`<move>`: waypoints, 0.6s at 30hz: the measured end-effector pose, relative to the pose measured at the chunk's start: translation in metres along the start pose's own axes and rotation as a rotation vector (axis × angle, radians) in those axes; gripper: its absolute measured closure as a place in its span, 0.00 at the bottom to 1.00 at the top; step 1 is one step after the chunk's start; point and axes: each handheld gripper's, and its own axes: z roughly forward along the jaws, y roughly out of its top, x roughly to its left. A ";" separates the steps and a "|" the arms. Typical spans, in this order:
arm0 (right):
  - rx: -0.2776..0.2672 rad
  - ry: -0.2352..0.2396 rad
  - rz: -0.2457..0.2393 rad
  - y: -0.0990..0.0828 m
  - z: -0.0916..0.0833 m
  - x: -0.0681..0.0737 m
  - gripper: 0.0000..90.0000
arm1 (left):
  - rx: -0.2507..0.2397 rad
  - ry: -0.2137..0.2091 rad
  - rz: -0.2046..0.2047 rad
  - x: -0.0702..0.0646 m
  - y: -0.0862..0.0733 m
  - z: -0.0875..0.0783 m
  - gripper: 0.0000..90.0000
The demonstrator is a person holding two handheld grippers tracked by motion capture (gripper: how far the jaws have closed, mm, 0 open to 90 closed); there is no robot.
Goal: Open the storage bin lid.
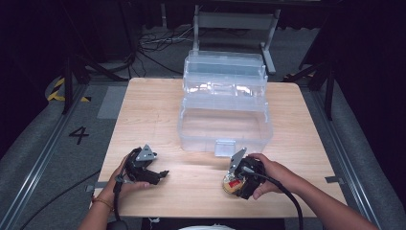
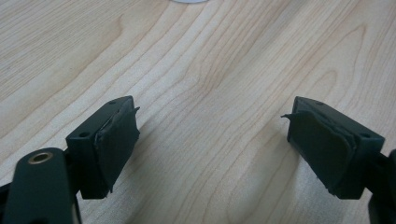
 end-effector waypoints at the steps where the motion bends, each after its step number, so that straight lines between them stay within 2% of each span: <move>1: 0.013 -0.008 -0.010 0.002 0.003 -0.001 0.22 | 0.001 0.001 0.000 0.000 0.000 0.000 0.19; 2: 0.031 -0.007 -0.023 0.004 0.006 -0.001 0.22 | 0.000 0.001 -0.001 0.000 0.000 0.000 0.19; 3: 0.047 0.005 -0.011 0.005 0.007 0.000 0.21 | 0.000 0.001 -0.001 0.000 0.000 0.000 0.18; 7: 0.067 -0.015 -0.035 0.009 0.016 0.001 0.19 | 0.000 0.001 0.000 0.000 0.000 0.000 0.18; 12: 0.093 -0.028 -0.037 0.012 0.024 0.002 0.21 | 0.001 -0.001 -0.001 0.000 0.000 0.000 0.18; 18: 0.090 -0.037 -0.055 0.013 0.027 0.001 0.22 | 0.000 -0.001 -0.002 0.000 0.000 0.000 0.18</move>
